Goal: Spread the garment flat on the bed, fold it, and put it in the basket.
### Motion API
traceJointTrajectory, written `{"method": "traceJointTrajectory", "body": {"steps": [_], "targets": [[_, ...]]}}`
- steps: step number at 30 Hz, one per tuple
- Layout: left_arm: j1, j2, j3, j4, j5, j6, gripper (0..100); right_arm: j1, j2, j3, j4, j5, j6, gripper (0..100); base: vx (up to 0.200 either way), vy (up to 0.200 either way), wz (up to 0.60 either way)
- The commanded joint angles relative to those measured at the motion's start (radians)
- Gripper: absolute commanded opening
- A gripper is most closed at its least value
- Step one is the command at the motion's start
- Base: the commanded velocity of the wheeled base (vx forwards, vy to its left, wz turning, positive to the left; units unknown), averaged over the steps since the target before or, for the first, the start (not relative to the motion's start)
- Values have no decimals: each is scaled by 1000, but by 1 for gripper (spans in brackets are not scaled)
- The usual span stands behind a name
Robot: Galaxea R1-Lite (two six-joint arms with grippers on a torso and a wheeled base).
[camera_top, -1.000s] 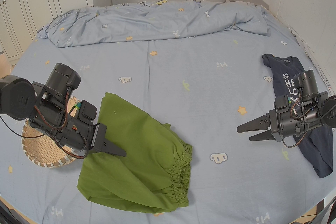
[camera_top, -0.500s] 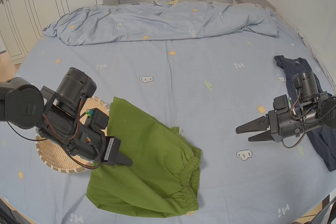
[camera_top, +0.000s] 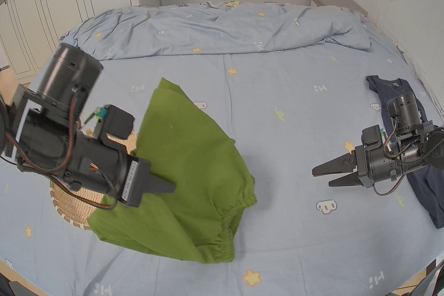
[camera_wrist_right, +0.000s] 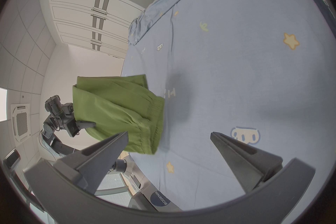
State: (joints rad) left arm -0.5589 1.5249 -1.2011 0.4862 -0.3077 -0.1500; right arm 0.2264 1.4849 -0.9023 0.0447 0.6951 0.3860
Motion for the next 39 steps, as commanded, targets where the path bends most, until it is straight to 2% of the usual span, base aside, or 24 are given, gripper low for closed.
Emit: {"method": "traceJointTrajectory", "body": {"steps": [1, 2, 5, 6, 8, 9, 14, 22, 27, 29, 30, 34, 39], "targets": [[111, -94, -14, -1, 1, 40, 0, 1, 2, 0, 0, 0, -1, 100, 0, 0, 0], [154, -111, -28, -1, -1, 49, 0, 1, 2, 2, 0, 0, -1, 100, 0, 0, 0], [218, -129, -51, -1, -1, 50, 0, 2, 2, 2, 0, 0, -1, 100, 0, 0, 0], [266, -137, -63, -1, -1, 52, 0, 1, 0, 2, 0, 0, -1, 100, 0, 0, 0], [298, -138, -71, -1, -1, 52, 0, 1, 0, 2, 0, 0, -1, 100, 0, 0, 0], [344, -137, -80, -1, -1, 52, 0, 1, 0, 2, 0, 0, -1, 100, 0, 0, 0], [447, -129, -98, -3, -2, 53, 0, 2, 0, 2, 0, 0, -1, 100, 0, 0, 0], [542, -52, -71, -3, -2, 53, 0, 2, -2, 2, 0, 0, -1, 100, 0, 0, 0], [614, 158, -23, -8, -18, 50, 0, 4, -2, 6, 0, 0, -1, 100, 0, 0, 0], [614, 158, -23, -8, -18, 50, 0, 4, -2, 6, 0, 0, -1, 100, 0, 0, 0], [669, 250, -15, -11, -14, 56, 0, 4, 0, 6, 0, 0, -1, 100, 0, 0, 0], [751, 345, -34, -14, -14, 135, 0, 7, -3, 10, 0, 0, -1, 100, 0, 0, 0], [764, 362, -35, -14, -8, 165, 0, 7, -11, 10, 0, 0, -1, 100, 0, 0, 0]]}}
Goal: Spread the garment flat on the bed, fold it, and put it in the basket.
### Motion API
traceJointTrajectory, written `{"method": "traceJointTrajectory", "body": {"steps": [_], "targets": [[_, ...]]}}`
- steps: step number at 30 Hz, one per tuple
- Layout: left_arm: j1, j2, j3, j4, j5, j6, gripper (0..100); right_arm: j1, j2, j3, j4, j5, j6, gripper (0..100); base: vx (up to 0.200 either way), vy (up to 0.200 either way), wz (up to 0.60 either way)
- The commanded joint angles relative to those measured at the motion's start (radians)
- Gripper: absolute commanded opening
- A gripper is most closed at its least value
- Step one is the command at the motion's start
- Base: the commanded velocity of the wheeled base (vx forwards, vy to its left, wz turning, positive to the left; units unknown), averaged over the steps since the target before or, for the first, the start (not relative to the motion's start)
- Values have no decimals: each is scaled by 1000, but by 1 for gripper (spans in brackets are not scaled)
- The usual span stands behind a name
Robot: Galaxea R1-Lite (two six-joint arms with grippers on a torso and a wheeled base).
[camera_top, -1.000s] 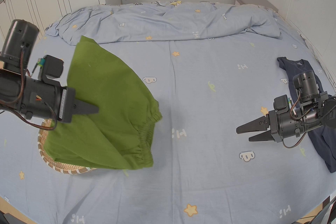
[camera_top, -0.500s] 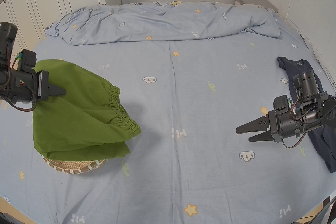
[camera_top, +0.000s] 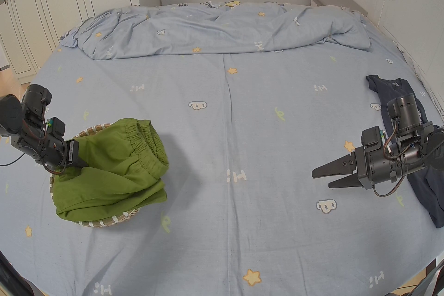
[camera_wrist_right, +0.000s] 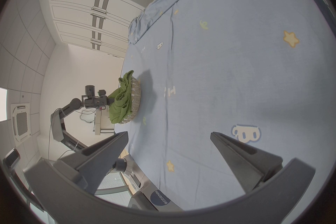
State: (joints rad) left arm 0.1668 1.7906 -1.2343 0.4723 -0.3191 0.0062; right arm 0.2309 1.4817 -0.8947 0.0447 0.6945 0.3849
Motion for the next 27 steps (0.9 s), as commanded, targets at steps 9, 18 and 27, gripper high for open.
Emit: {"method": "traceJointTrajectory", "body": {"steps": [9, 18, 27], "targets": [[36, 67, 1, 0, 88, 11, 0, 2, -6, 5, 0, 0, 0, 100, 0, 0, 0], [5, 76, -1, -1, 184, 0, 0, 2, -6, 8, 0, 0, 0, 100, 0, 0, 0], [-4, 61, 18, -34, 201, -2, 100, 2, -6, 8, 0, 0, 0, 100, 0, 0, 0]]}}
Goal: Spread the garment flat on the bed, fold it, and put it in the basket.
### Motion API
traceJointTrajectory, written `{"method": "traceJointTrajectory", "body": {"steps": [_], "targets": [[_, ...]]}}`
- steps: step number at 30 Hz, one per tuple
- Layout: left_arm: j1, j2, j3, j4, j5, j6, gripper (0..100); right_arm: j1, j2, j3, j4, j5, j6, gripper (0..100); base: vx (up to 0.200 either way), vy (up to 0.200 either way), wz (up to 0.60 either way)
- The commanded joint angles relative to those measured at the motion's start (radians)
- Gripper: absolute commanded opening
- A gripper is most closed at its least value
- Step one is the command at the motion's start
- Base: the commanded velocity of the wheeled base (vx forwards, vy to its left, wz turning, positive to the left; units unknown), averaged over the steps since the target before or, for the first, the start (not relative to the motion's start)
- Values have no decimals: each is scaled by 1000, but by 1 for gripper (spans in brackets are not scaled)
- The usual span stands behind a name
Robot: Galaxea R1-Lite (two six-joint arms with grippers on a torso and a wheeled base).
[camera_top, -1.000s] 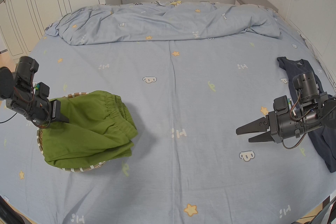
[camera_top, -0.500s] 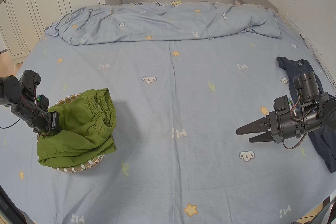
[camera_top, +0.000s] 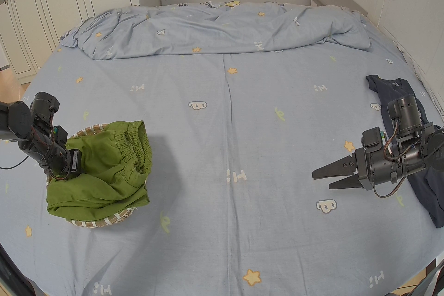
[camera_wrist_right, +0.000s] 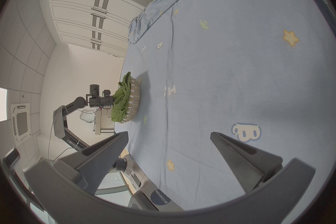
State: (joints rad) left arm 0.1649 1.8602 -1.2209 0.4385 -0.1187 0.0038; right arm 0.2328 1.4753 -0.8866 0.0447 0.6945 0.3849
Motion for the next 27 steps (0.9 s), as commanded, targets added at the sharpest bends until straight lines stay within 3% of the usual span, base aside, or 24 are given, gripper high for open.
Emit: {"method": "traceJointTrajectory", "body": {"steps": [1, 8, 14, 21, 22, 23, 27], "targets": [[-10, -23, 4, 0, -2, -8, 100, 0, -1, 0, 0, 0, 0, 100, 0, 0, 0], [-24, -194, 23, 0, -84, -41, 100, 0, -1, 0, 0, 0, 0, 100, 0, 0, 0], [-24, -320, 44, 0, -85, -36, 100, 0, -3, 0, 0, 0, 0, 100, 0, 0, 0], [-38, -495, 96, 2, -71, -8, 100, 0, -82, 32, 0, -78, -52, 100, 0, 0, 0], [-59, -585, 142, 2, -71, 2, 100, 2, -170, 84, -3, -191, -126, 100, 0, 0, 0], [-76, -635, 179, 2, -75, 4, 100, 10, -216, 110, -5, -260, -172, 100, 0, 0, 0], [-133, -806, 310, 2, -73, -1, 100, 13, -394, 209, 0, -455, -291, 100, 0, 0, 0]]}}
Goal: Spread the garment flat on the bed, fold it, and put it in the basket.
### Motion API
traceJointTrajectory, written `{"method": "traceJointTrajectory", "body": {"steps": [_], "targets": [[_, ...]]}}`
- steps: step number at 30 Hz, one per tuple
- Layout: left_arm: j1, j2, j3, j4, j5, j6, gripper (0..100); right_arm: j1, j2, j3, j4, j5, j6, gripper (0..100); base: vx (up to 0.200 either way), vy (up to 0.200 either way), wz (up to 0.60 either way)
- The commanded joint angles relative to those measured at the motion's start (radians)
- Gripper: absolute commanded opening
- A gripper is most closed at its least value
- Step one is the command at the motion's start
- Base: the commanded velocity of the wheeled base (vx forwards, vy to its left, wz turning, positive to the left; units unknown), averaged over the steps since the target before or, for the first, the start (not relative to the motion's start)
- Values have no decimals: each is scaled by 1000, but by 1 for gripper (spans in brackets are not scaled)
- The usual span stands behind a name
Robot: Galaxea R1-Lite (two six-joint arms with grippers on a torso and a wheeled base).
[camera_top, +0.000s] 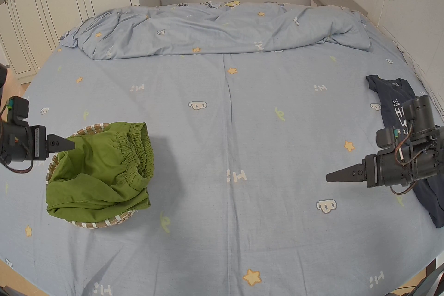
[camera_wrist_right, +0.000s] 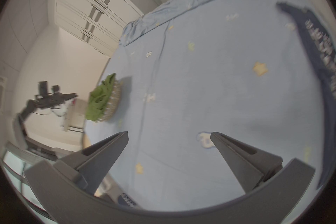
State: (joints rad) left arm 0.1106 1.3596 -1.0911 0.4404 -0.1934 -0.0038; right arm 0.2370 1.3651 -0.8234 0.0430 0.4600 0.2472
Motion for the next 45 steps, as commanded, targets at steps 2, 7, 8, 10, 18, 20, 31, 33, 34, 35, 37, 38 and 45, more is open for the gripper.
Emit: {"method": "traceJointTrajectory", "body": {"steps": [2, 7, 8, 10, 18, 20, 31, 33, 34, 35, 37, 38, 45], "targets": [[-85, -399, 240, 0, 6, 4, 100, 2, -389, 175, 17, -254, -178, 100, 0, 0, 0], [-78, -629, 379, 0, 51, -12, 100, -44, -652, 148, 247, -339, -207, 100, 0, 0, 0], [-78, -629, 379, 0, 51, -12, 100, -44, -652, 148, 247, -339, -207, 100, 0, 0, 0], [-77, -682, 419, 0, 63, -12, 100, -54, -716, 144, 313, -353, -217, 100, 0, 0, 0], [-80, -1103, 677, 3, 69, -12, 100, -108, -1170, 168, 653, -357, -220, 100, 0, 0, 0], [-81, -1174, 706, 3, 69, -12, 100, -150, -1224, 170, 698, -357, -220, 100, 0, 0, 0], [-111, -1360, 876, -8, 65, 42, 100, -239, -1353, 260, 736, -376, -181, 100, 0, 0, 0], [-111, -1360, 886, -25, 68, 65, 100, -239, -1353, 322, 669, -376, -175, 100, 0, 0, 0], [-111, -1360, 892, -43, 69, 65, 100, -239, -1353, 357, 623, -377, -174, 100, 0, 0, 0], [-111, -1360, 899, -62, 71, 64, 100, -239, -1353, 385, 581, -379, -172, 100, 0, 0, 0], [-111, -1360, 955, -175, 74, 54, 100, -239, -1353, 504, 380, -380, -172, 100, 0, 0, 0], [-111, -1360, 999, -272, 80, 42, 100, -239, -1353, 592, 235, -382, -175, 100, 0, 0, 0], [-111, -1360, 1091, -494, 170, 28, 100, -239, -1353, 823, -150, -442, -261, 100, 0, 0, 0]]}}
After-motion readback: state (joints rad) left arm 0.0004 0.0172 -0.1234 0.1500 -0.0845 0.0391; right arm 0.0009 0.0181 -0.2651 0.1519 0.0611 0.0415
